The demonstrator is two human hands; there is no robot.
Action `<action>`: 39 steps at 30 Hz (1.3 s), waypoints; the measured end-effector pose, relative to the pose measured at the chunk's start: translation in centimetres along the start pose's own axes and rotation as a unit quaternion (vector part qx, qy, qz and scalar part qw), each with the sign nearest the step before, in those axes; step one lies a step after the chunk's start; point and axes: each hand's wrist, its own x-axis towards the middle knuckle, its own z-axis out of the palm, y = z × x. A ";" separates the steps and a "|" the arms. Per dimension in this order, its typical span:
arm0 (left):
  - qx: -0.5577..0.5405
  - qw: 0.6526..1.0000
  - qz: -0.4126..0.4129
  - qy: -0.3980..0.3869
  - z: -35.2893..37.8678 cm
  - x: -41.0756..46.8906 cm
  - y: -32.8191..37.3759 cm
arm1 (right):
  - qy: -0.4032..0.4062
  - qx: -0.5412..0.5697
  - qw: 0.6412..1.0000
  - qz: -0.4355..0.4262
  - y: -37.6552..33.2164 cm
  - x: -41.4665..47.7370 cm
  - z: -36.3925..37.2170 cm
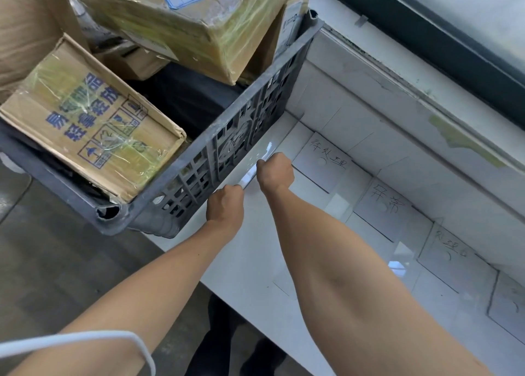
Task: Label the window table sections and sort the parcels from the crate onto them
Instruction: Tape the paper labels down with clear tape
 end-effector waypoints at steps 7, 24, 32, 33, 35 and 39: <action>0.013 0.999 0.015 0.040 -1.4 -1.6 0.2 | 0.015 0.000 1.000 -0.012 -0.8 -1.2 -1.2; -0.027 0.991 0.108 0.074 -3.2 -11.8 9.5 | 0.079 0.082 0.993 0.037 6.7 -5.5 -10.8; -0.070 0.977 0.201 0.030 1.6 -20.1 20.9 | 0.168 0.125 0.968 0.139 22.0 -8.0 -18.4; -0.072 0.974 0.213 0.021 2.1 -21.3 22.6 | 0.180 0.127 0.963 0.154 24.0 -8.3 -19.4; -0.082 0.969 0.231 0.002 3.1 -23.8 25.9 | 0.201 0.132 0.954 0.179 28.1 -9.0 -21.6; -0.128 0.961 0.243 -0.034 5.0 -28.1 32.0 | 0.229 0.141 0.940 0.209 35.6 -10.8 -25.6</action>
